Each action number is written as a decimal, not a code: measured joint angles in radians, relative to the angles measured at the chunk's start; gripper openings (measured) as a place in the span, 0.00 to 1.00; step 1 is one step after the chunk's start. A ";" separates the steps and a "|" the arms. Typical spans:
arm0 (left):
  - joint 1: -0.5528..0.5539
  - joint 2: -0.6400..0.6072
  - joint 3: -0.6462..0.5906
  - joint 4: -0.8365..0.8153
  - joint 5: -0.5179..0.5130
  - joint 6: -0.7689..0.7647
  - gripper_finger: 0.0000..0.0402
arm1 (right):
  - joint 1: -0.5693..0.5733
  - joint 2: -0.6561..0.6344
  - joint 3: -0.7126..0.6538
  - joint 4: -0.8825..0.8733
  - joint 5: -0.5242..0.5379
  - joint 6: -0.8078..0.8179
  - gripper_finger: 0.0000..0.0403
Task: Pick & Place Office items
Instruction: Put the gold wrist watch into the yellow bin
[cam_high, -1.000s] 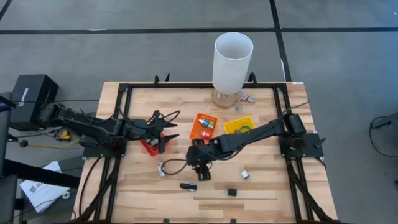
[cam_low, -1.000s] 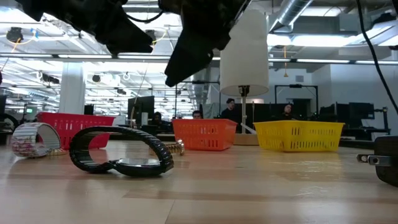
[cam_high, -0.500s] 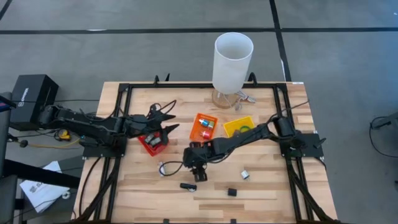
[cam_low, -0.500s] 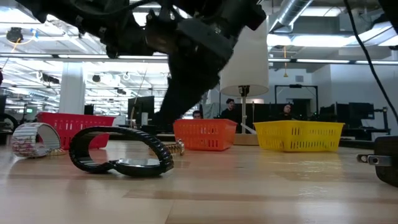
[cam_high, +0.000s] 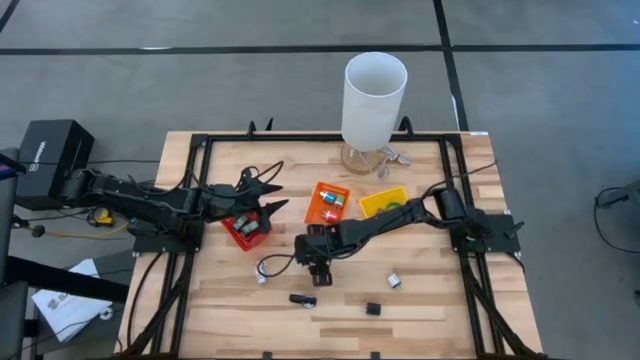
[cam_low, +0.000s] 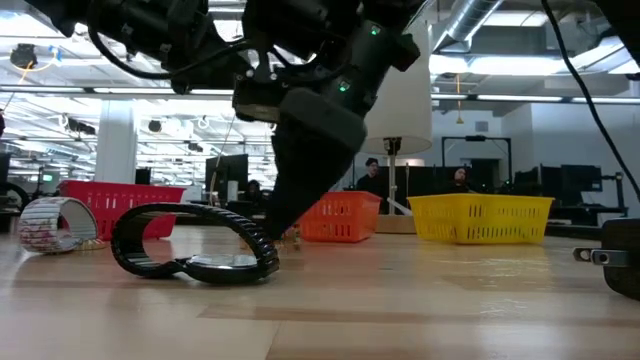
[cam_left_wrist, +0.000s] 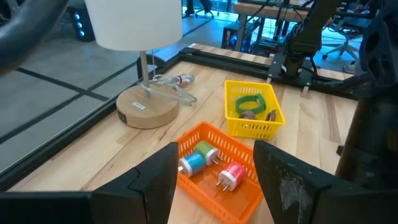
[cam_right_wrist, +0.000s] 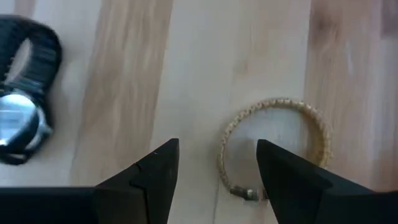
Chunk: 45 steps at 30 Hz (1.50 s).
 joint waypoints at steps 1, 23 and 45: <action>0.000 0.000 0.000 0.000 0.000 0.000 0.51 | 0.002 0.012 0.003 0.019 0.000 0.004 0.52; 0.000 0.000 0.000 0.000 0.001 0.000 0.51 | 0.002 0.046 0.006 0.005 0.008 0.049 0.26; -0.001 0.000 0.000 -0.006 0.002 0.000 0.51 | 0.014 0.054 0.197 -0.279 0.072 0.032 0.02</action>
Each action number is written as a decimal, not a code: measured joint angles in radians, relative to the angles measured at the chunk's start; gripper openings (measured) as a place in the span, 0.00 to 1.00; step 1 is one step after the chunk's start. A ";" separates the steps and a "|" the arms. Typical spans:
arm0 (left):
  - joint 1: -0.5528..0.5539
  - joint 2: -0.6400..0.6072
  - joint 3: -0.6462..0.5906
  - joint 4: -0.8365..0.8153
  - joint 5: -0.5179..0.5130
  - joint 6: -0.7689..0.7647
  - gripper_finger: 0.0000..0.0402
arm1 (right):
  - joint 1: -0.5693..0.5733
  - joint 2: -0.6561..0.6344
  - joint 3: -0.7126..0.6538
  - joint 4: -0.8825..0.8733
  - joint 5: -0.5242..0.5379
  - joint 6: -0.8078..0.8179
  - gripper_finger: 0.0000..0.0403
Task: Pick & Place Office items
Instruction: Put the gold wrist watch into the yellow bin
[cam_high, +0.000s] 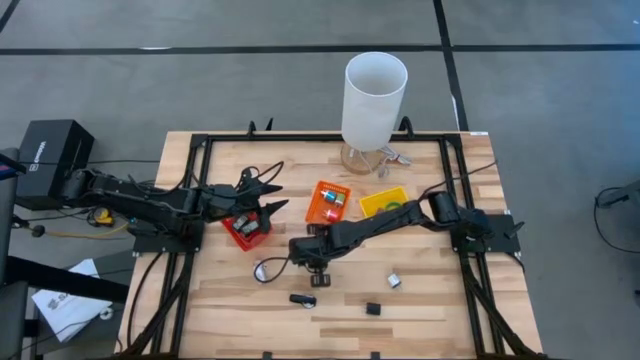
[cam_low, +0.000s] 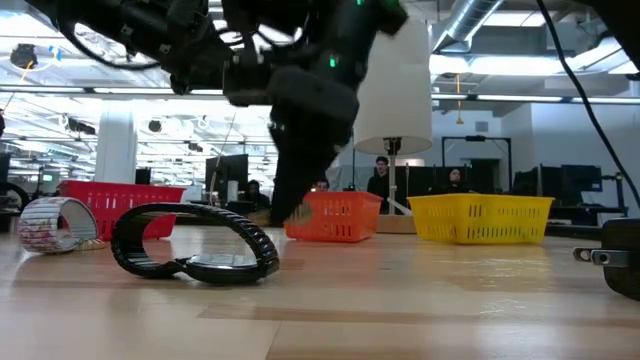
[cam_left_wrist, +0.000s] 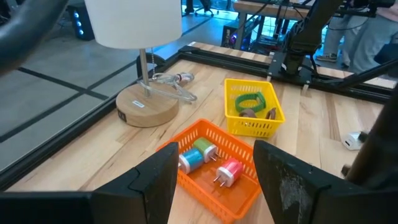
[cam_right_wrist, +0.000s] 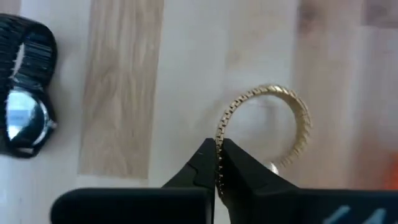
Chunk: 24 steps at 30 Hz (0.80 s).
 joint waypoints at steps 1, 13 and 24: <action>0.000 0.000 0.000 0.000 0.001 0.000 0.51 | 0.004 -0.001 0.022 -0.037 0.022 -0.007 0.02; 0.000 0.000 0.000 -0.002 0.010 0.000 0.51 | 0.036 -0.003 0.228 -0.362 0.129 -0.045 0.02; 0.000 0.000 0.000 -0.002 0.032 0.000 0.51 | 0.071 -0.005 0.374 -0.753 0.270 -0.024 0.02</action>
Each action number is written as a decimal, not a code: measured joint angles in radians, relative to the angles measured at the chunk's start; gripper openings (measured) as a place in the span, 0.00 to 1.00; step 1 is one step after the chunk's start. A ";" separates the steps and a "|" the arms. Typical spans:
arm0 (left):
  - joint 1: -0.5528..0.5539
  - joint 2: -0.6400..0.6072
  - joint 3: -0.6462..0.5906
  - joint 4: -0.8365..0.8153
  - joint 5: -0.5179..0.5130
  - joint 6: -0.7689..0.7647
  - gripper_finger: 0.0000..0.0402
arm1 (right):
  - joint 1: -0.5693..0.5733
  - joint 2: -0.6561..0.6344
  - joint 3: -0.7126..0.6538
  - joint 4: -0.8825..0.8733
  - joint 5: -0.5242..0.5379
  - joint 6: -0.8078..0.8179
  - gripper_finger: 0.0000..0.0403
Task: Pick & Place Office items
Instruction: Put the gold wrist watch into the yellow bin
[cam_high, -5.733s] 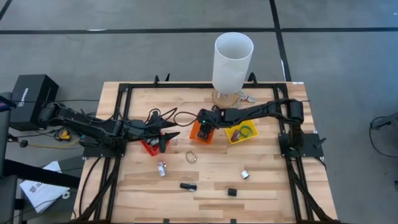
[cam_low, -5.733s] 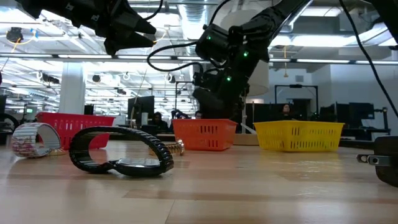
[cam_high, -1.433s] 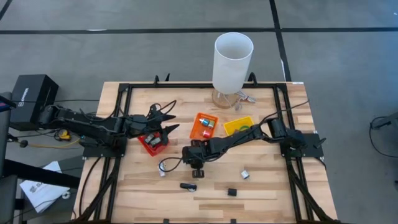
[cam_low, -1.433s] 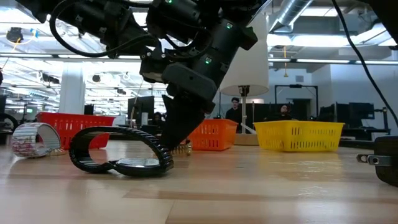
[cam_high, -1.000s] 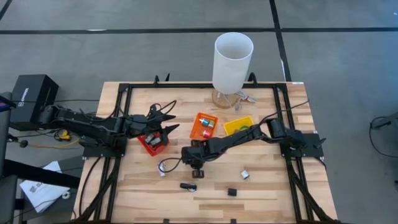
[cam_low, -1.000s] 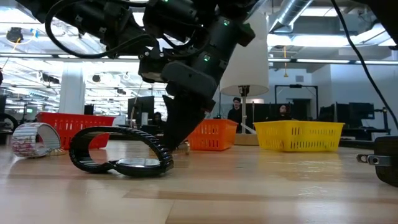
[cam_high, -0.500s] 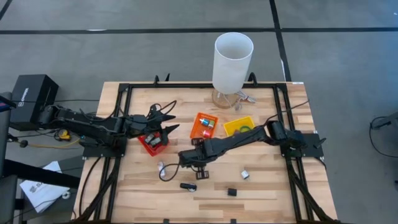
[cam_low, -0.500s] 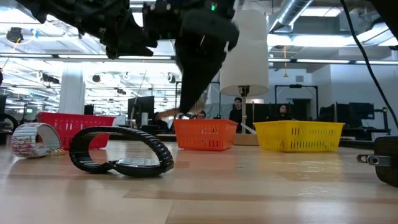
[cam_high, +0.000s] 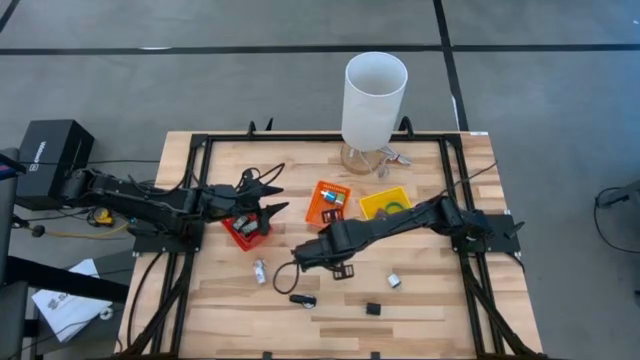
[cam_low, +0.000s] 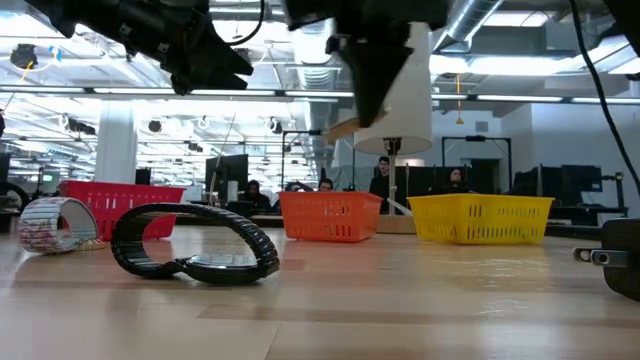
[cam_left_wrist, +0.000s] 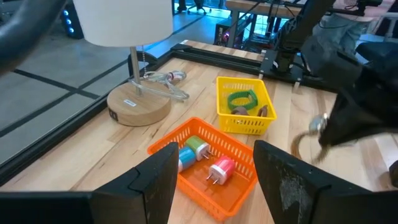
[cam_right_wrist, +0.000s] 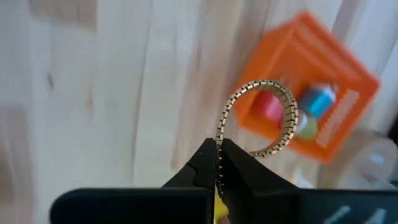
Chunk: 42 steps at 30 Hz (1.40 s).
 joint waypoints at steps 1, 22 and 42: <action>0.000 0.000 0.000 0.000 0.000 0.000 0.51 | 0.005 -0.005 0.001 -0.033 0.002 -0.004 0.02; -0.029 0.000 0.000 0.002 0.001 0.000 0.51 | 0.026 -0.614 -0.514 0.083 0.034 0.210 0.02; -0.028 0.000 0.000 0.091 0.000 0.000 0.51 | -0.142 -1.127 -1.357 0.791 0.024 0.109 0.02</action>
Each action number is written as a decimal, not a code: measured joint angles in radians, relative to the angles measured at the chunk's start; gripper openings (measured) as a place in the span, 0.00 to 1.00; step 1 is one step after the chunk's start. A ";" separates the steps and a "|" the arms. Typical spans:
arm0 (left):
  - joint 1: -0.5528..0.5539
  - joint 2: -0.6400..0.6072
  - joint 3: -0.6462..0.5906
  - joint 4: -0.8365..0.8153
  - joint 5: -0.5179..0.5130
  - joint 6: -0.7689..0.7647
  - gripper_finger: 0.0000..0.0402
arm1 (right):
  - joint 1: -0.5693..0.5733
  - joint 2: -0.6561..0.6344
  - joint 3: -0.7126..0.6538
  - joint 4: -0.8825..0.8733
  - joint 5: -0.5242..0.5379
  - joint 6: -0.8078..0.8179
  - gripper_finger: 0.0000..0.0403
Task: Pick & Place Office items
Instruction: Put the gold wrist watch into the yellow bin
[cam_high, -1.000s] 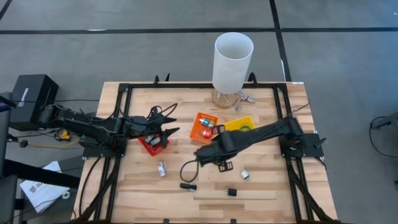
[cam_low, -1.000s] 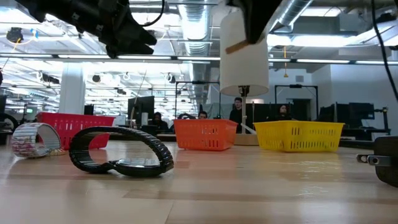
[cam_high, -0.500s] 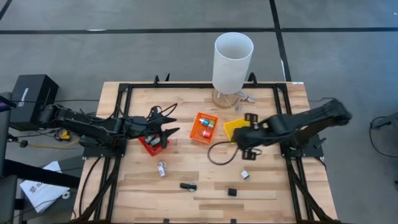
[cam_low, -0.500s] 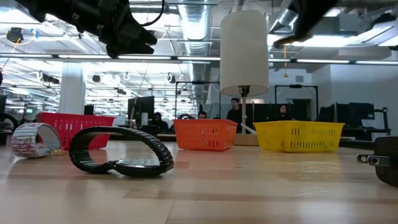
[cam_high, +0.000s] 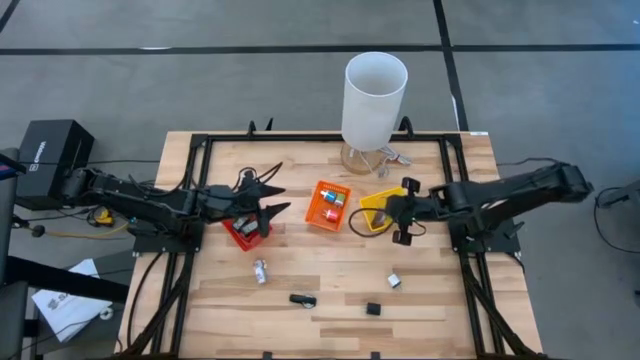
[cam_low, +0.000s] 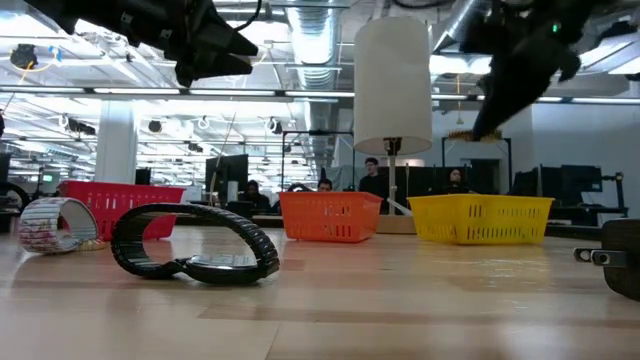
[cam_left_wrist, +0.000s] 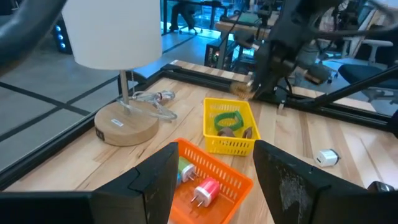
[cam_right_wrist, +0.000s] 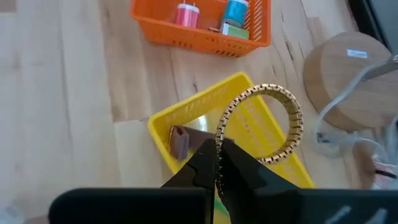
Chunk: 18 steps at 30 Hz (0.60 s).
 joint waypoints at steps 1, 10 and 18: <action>0.000 0.000 0.000 0.001 0.000 0.000 0.51 | -0.013 0.000 -0.024 0.032 -0.006 -0.009 0.02; 0.000 0.000 0.000 0.003 0.000 0.000 0.51 | -0.140 0.009 -0.173 0.172 -0.101 -0.028 0.02; 0.000 0.000 0.000 0.005 0.000 0.000 0.51 | -0.192 0.032 -0.190 0.193 -0.101 -0.025 0.08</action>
